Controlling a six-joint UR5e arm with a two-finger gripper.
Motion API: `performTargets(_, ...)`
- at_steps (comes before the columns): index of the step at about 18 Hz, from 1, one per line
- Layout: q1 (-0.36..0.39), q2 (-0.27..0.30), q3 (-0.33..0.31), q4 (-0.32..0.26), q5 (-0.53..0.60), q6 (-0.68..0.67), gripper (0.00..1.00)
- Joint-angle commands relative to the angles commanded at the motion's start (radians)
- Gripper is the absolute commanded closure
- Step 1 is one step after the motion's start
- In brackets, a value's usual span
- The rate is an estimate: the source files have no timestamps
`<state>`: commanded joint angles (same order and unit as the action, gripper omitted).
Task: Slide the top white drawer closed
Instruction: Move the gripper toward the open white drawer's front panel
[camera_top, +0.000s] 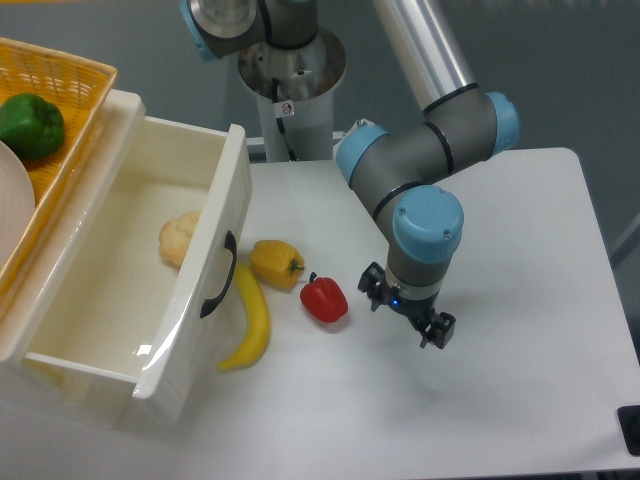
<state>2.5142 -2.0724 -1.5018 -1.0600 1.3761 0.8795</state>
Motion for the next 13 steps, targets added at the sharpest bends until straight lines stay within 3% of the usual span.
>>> performTargets(2, -0.003, -0.002, -0.005, 0.002, -0.002, -0.08, 0.78)
performTargets(5, -0.008, 0.005, -0.008, 0.002, -0.006, -0.181, 0.89)
performTargets(10, -0.008, 0.054, -0.054, -0.021, -0.156, -0.272, 1.0)
performTargets(13, -0.012, 0.087, -0.072, -0.052, -0.199, -0.272, 1.0)
